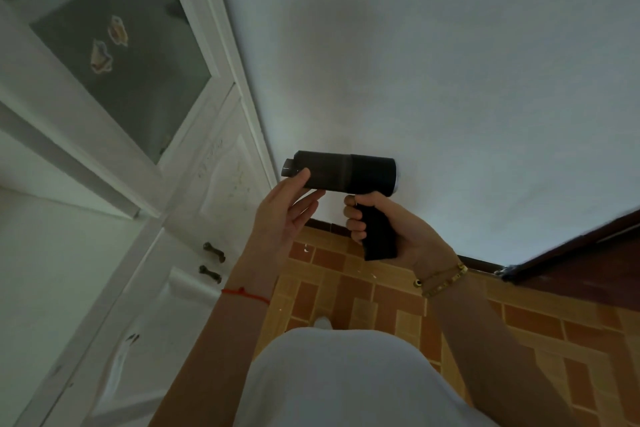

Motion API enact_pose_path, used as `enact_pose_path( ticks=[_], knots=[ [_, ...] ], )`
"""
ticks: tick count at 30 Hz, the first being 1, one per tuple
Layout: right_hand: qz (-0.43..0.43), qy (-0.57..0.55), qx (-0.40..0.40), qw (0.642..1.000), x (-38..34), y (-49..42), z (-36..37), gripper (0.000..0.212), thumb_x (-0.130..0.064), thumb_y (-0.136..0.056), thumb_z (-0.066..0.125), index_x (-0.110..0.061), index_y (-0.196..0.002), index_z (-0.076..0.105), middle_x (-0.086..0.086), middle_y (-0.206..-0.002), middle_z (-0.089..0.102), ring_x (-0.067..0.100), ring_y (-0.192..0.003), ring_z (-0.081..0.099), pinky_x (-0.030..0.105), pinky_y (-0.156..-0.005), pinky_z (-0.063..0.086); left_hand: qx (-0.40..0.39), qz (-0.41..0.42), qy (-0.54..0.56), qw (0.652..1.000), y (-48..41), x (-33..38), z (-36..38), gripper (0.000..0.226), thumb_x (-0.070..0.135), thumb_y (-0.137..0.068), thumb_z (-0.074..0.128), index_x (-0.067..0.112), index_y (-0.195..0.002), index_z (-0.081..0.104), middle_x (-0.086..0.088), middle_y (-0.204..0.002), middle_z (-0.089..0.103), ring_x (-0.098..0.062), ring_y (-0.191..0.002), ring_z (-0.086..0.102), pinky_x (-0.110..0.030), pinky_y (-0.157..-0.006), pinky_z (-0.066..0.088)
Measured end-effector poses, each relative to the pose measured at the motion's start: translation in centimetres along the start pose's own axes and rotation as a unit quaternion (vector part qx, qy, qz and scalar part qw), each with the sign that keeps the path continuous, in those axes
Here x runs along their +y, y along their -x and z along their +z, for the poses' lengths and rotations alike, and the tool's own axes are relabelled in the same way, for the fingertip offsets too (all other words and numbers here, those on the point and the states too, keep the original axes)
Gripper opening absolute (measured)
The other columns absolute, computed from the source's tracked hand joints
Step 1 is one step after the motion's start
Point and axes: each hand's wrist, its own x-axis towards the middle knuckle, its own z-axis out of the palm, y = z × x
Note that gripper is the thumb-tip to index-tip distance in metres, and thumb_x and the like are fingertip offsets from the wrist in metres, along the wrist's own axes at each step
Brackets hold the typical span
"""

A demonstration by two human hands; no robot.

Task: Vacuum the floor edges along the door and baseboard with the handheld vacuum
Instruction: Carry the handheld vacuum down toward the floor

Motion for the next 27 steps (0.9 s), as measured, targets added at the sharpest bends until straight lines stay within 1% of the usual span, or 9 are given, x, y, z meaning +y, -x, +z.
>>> enact_pose_path(
  ticks=[3, 7, 10, 12, 14, 16, 22, 24, 27],
  knots=[
    [-0.001, 0.007, 0.002, 1.000, -1.0, -1.8, 0.2, 0.028, -0.023, -0.071, 0.081, -0.014, -0.087, 0.060, 0.000, -0.072, 0.053, 0.010, -0.061, 0.051, 0.020, -0.058, 0.048, -0.003, 0.001, -0.002, 1.000, -1.9, 0.8, -0.5, 0.060, 0.045, -0.070, 0.072, 0.021, -0.124, 0.061, -0.004, -0.122, 0.070, -0.013, -0.106, 0.071, -0.022, -0.085, 0.054],
    [0.014, -0.007, 0.003, 1.000, -1.9, -3.7, 0.0, 0.020, -0.020, -0.078, 0.075, -0.013, -0.087, 0.059, 0.000, -0.072, 0.054, 0.010, -0.060, 0.052, 0.020, -0.058, 0.048, 0.011, -0.009, 0.007, 1.000, -3.8, 1.5, -0.8, 0.065, 0.044, -0.068, 0.072, 0.019, -0.127, 0.059, -0.005, -0.122, 0.070, -0.013, -0.104, 0.072, -0.021, -0.081, 0.055],
    [0.026, -0.008, -0.002, 1.000, -2.6, -4.8, -0.2, 0.014, -0.020, -0.080, 0.072, -0.013, -0.086, 0.061, 0.000, -0.072, 0.054, 0.010, -0.060, 0.053, 0.020, -0.058, 0.048, 0.019, -0.010, 0.009, 1.000, -4.8, 1.8, -0.9, 0.060, 0.043, -0.068, 0.072, 0.021, -0.123, 0.061, -0.004, -0.122, 0.070, -0.014, -0.104, 0.072, -0.022, -0.083, 0.054],
    [0.031, -0.007, -0.004, 0.999, -3.1, -5.3, -0.2, 0.016, -0.020, -0.078, 0.073, -0.013, -0.086, 0.061, 0.000, -0.072, 0.054, 0.010, -0.060, 0.053, 0.020, -0.057, 0.048, 0.029, -0.014, 0.009, 0.999, -5.3, 1.8, -1.0, 0.056, 0.042, -0.072, 0.072, 0.020, -0.122, 0.061, -0.004, -0.121, 0.071, -0.014, -0.105, 0.072, -0.024, -0.086, 0.054],
    [0.038, -0.010, -0.010, 0.999, -3.5, -5.8, -0.3, 0.018, -0.019, -0.078, 0.074, -0.013, -0.087, 0.060, 0.001, -0.073, 0.054, 0.011, -0.061, 0.052, 0.020, -0.057, 0.048, 0.041, -0.014, 0.012, 0.999, -5.8, 1.8, -1.0, 0.044, 0.038, -0.081, 0.070, 0.022, -0.121, 0.062, -0.004, -0.121, 0.071, -0.014, -0.105, 0.071, -0.026, -0.090, 0.053],
    [0.049, -0.002, -0.014, 0.999, -4.1, -6.1, -0.3, 0.019, -0.019, -0.078, 0.074, -0.012, -0.087, 0.059, 0.001, -0.072, 0.054, 0.011, -0.061, 0.051, 0.020, -0.057, 0.048, 0.048, -0.009, 0.018, 0.999, -5.9, 1.9, -0.8, 0.036, 0.036, -0.085, 0.068, 0.023, -0.119, 0.063, -0.004, -0.121, 0.071, -0.014, -0.106, 0.071, -0.025, -0.088, 0.053],
    [0.086, 0.016, -0.032, 0.996, -5.9, -6.7, -0.8, 0.016, -0.016, -0.079, 0.071, -0.011, -0.086, 0.057, 0.001, -0.071, 0.053, 0.011, -0.059, 0.051, 0.021, -0.056, 0.048, 0.077, 0.014, 0.050, 0.996, -5.4, 1.8, 0.7, 0.066, 0.040, -0.071, 0.071, 0.015, -0.131, 0.058, -0.006, -0.124, 0.069, -0.014, -0.106, 0.071, -0.021, -0.082, 0.055],
    [0.088, 0.029, -0.033, 0.995, -6.2, -6.8, -0.9, 0.018, -0.017, -0.079, 0.072, -0.011, -0.087, 0.057, 0.001, -0.071, 0.053, 0.011, -0.058, 0.051, 0.021, -0.056, 0.049, 0.091, 0.015, 0.062, 0.994, -5.4, 1.7, 1.0, 0.065, 0.039, -0.072, 0.070, 0.014, -0.131, 0.058, -0.007, -0.124, 0.069, -0.014, -0.105, 0.071, -0.021, -0.082, 0.054],
    [0.095, 0.042, -0.038, 0.994, -6.5, -6.9, -1.3, 0.020, -0.019, -0.083, 0.067, -0.010, -0.096, 0.056, 0.001, -0.069, 0.054, 0.011, -0.056, 0.052, 0.020, -0.054, 0.048, 0.108, 0.014, 0.065, 0.992, -5.4, 1.3, 1.4, 0.050, 0.034, -0.081, 0.069, 0.017, -0.127, 0.059, -0.006, -0.124, 0.068, -0.014, -0.106, 0.070, -0.023, -0.086, 0.053]
  ],
)
